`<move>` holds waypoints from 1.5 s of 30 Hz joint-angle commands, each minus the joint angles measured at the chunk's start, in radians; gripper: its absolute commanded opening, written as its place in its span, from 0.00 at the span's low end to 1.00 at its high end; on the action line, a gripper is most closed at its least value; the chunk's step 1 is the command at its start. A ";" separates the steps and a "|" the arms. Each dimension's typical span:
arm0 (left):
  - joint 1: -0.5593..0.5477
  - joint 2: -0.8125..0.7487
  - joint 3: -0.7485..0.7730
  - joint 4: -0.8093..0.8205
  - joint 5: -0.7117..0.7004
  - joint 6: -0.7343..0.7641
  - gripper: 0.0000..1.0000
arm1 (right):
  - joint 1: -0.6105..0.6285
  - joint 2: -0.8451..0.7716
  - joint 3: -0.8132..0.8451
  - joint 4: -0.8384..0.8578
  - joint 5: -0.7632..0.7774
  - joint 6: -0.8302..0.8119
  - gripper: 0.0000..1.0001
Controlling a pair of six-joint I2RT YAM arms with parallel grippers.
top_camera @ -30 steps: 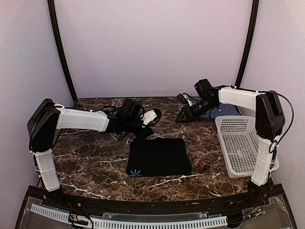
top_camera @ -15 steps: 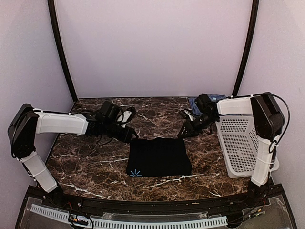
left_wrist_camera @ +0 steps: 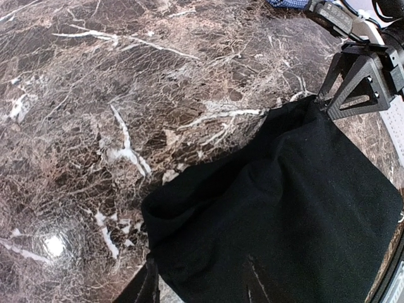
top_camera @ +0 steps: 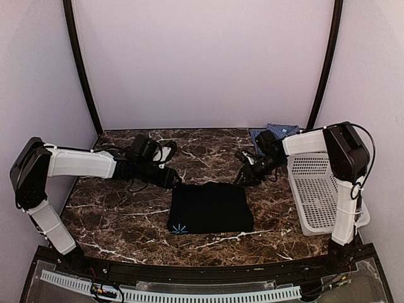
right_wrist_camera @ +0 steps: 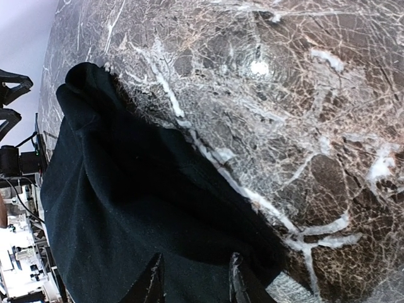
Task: Fold and stack the mixed laundry pile
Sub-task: Adjust the square-folded T-shirt at the center of the board.
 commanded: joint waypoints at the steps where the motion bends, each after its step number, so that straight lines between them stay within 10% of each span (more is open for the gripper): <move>1: 0.012 -0.021 -0.036 0.017 -0.004 -0.026 0.44 | 0.007 -0.032 -0.014 0.009 0.050 0.005 0.31; 20: 0.026 -0.010 -0.055 0.034 0.010 -0.039 0.44 | 0.005 -0.038 -0.043 0.010 0.123 0.016 0.31; 33: 0.046 0.074 -0.032 0.035 0.036 -0.082 0.44 | 0.007 -0.060 -0.045 0.050 0.041 0.028 0.01; 45: 0.060 0.128 -0.011 0.072 0.087 -0.093 0.33 | 0.006 -0.114 -0.088 0.085 0.062 0.046 0.00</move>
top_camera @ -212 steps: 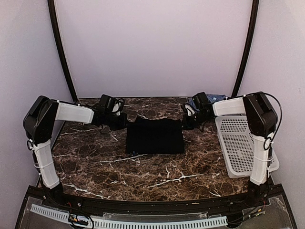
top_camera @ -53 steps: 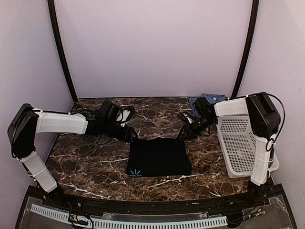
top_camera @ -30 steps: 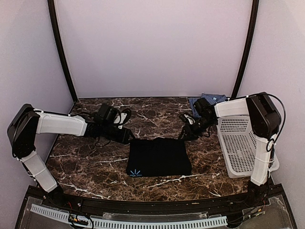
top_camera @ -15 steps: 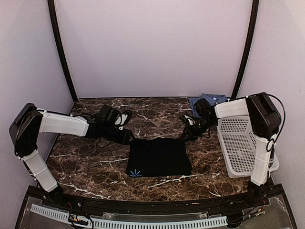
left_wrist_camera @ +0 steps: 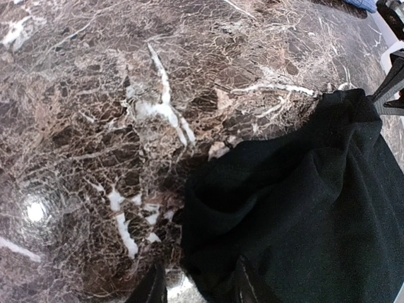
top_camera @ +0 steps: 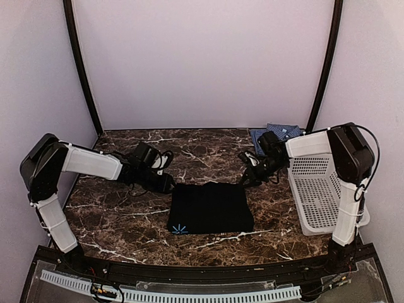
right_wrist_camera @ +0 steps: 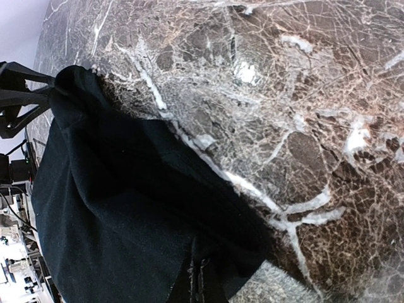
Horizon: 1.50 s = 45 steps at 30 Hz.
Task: Fold and stack the mixed laundry pile
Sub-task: Adjust the square-folded T-shirt at the center of the board, then smooth out the square-folded T-shirt at the center of the board.
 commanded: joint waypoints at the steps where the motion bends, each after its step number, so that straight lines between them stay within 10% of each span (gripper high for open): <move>1: 0.004 0.019 0.026 0.041 0.045 -0.001 0.28 | 0.006 -0.072 -0.022 0.038 0.002 0.016 0.00; 10: 0.005 -0.019 0.027 0.045 0.047 -0.002 0.00 | 0.006 -0.166 -0.083 0.070 0.050 0.032 0.00; 24: 0.054 -0.089 0.076 -0.006 0.011 0.008 0.00 | -0.034 -0.332 -0.208 0.183 0.187 0.086 0.00; 45: 0.146 0.237 0.214 0.129 -0.016 -0.043 0.04 | -0.045 -0.055 -0.118 0.428 0.285 0.135 0.00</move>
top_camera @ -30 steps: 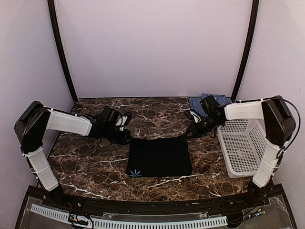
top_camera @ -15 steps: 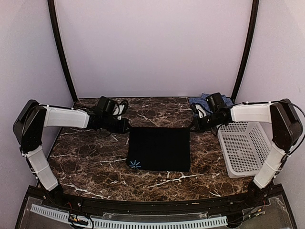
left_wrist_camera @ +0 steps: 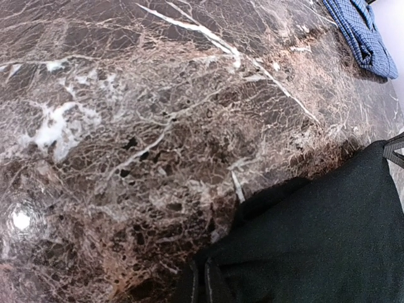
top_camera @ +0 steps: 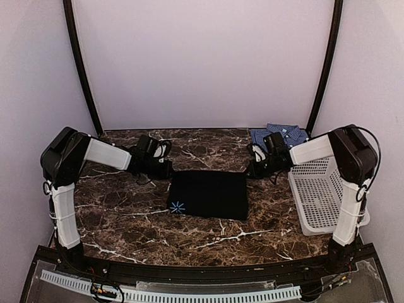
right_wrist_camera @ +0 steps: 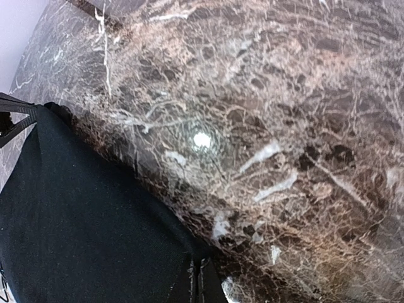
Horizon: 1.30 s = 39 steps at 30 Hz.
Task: Fold and stack the mixed laundry pile
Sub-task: Smooth out the square-folded T-shirt at the center of the board.
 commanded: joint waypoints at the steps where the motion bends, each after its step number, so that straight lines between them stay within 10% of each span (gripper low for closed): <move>1: 0.024 -0.013 0.036 -0.013 -0.031 -0.010 0.06 | -0.009 -0.049 0.031 0.006 0.066 0.009 0.00; 7: 0.024 -0.132 0.101 -0.144 -0.059 0.010 0.60 | -0.010 -0.159 0.151 -0.177 0.135 -0.043 0.49; 12: 0.019 -0.440 -0.051 -0.138 -0.105 0.041 0.96 | -0.005 -0.298 0.181 -0.276 0.005 -0.049 0.61; 23: -0.112 -0.715 -0.287 -0.164 0.217 -0.119 0.99 | 0.264 -0.476 -0.041 -0.200 -0.206 0.214 0.64; 39: -0.327 -0.348 -0.392 0.288 0.290 -0.391 0.99 | 0.379 -0.194 -0.218 0.211 -0.234 0.511 0.65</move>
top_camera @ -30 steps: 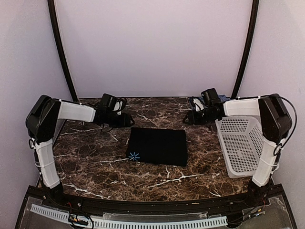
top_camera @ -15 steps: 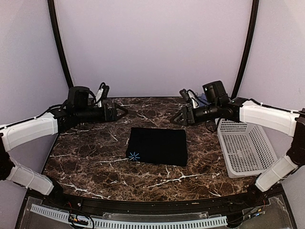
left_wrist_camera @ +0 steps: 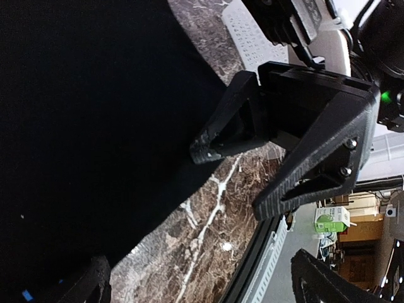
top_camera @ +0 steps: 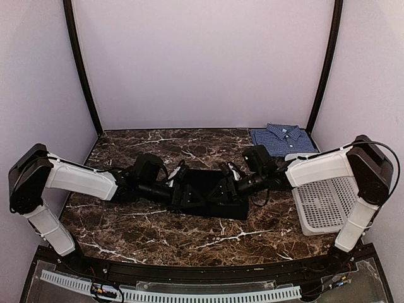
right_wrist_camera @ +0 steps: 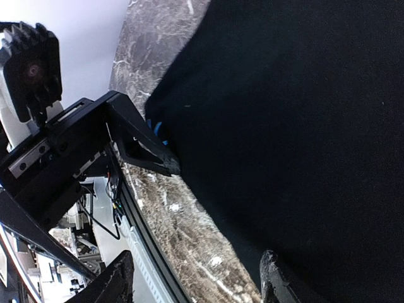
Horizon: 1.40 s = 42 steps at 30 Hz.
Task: Fold and stack the mixed laundry pile
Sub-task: Smooth out the square-folded T-shirt at the center of the board.
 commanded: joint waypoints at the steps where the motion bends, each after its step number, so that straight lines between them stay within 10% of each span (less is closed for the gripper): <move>1: 0.006 0.094 -0.017 0.122 -0.030 -0.064 0.99 | 0.003 0.081 -0.039 0.112 0.022 0.052 0.65; 14: 0.057 0.184 -0.285 0.406 -0.055 -0.256 0.99 | -0.033 0.183 -0.262 0.225 0.070 0.076 0.62; 26: 0.057 -0.206 -0.042 -0.159 -0.107 0.030 0.99 | -0.029 -0.127 -0.103 -0.013 0.017 -0.085 0.62; 42: 0.106 0.223 0.044 0.095 -0.109 -0.057 0.99 | -0.062 0.191 -0.083 0.191 -0.058 -0.026 0.61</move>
